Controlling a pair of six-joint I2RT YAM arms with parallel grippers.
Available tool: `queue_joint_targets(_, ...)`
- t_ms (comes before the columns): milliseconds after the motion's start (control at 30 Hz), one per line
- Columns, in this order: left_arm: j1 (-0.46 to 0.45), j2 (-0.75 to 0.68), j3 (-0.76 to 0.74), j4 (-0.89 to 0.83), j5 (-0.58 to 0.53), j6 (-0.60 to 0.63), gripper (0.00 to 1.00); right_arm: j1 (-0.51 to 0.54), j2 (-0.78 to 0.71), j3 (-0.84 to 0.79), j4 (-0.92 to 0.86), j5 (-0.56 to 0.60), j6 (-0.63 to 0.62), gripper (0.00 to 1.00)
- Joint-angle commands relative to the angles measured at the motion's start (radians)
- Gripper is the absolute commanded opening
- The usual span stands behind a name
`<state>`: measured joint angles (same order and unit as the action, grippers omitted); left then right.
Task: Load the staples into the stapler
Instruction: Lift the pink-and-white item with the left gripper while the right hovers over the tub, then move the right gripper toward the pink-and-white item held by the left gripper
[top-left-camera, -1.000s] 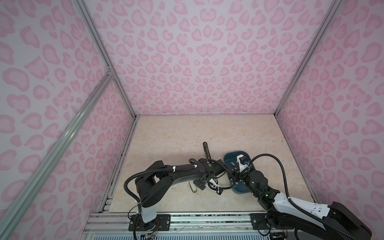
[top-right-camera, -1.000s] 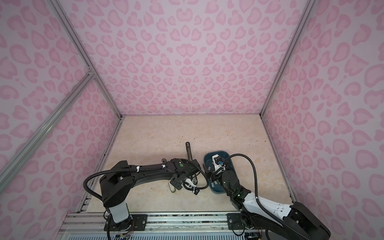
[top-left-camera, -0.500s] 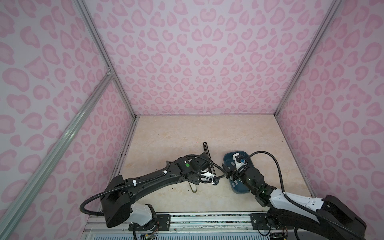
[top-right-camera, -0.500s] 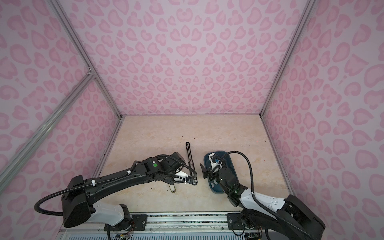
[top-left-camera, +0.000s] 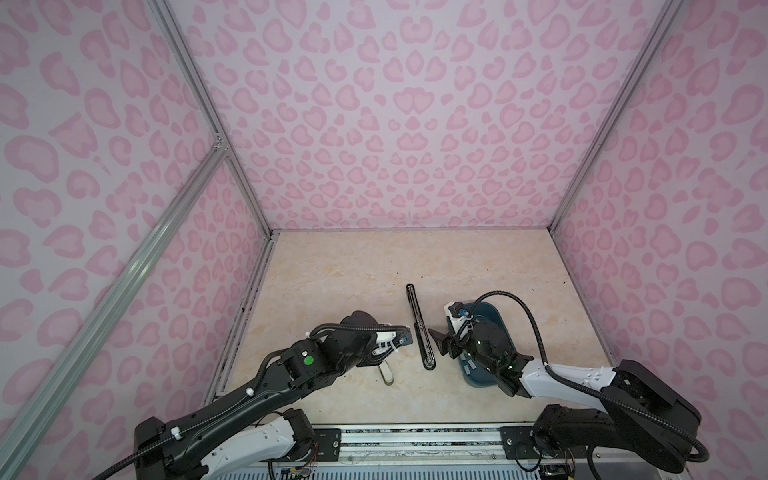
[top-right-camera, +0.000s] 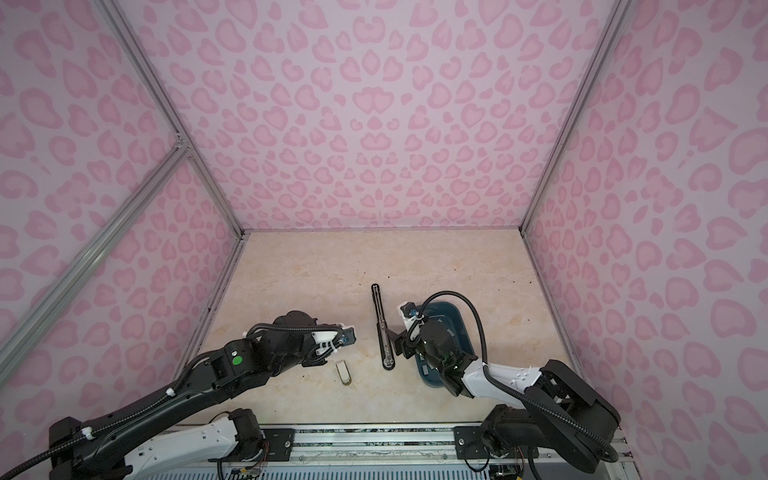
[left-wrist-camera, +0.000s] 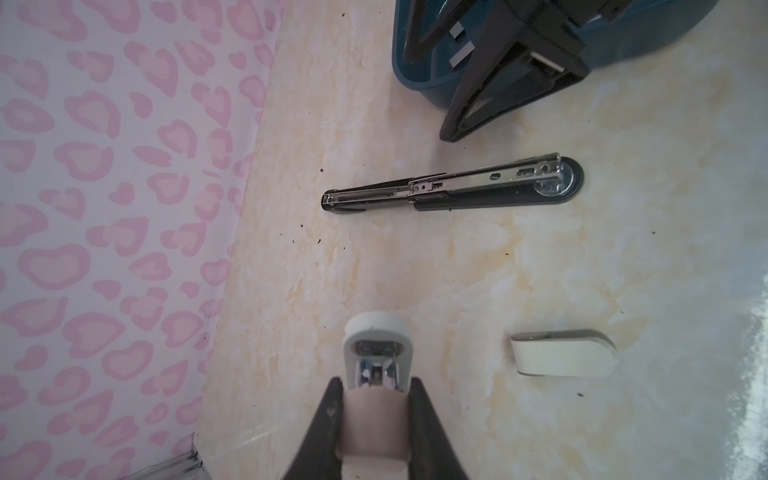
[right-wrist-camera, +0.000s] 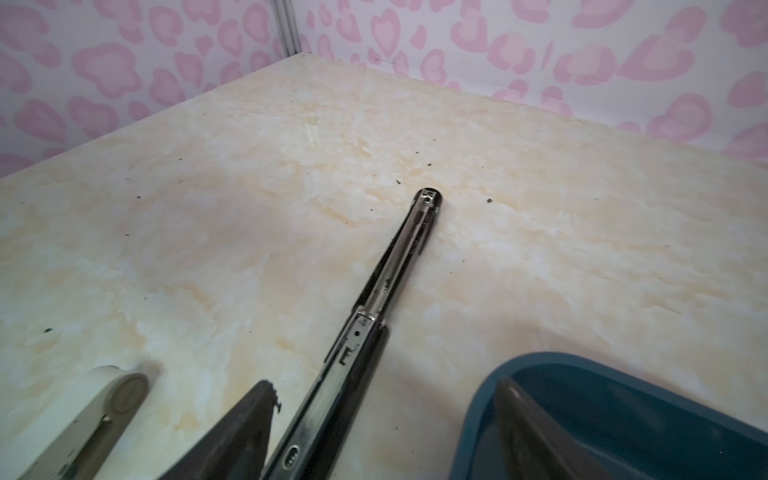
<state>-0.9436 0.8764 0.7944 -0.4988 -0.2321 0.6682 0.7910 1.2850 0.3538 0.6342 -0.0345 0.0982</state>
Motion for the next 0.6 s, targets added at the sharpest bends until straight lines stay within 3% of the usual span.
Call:
queue_joint_targets(0, 0.001, -0.109, -0.036, 0.106, 0.134, -0.055, 0.04, 0.118, -0.036, 0.042, -0.028, 0.051, -0.021, 0.83)
queue_joint_targets(133, 0.0, -0.203, -0.088, 0.147, 0.16, -0.08, 0.04, 0.256, -0.137, 0.04, -0.019, 0.157, -0.054, 0.83)
queue_joint_targets(300, 0.0, -0.251, -0.14, 0.181, 0.247, -0.087, 0.04, 0.295, -0.242, 0.024, -0.006, 0.146, 0.015, 0.83)
queue_joint_targets(567, -0.003, -0.241, -0.172, 0.192, 0.286, -0.073, 0.04, 0.38, -0.2, 0.081, -0.036, 0.092, 0.032, 0.82)
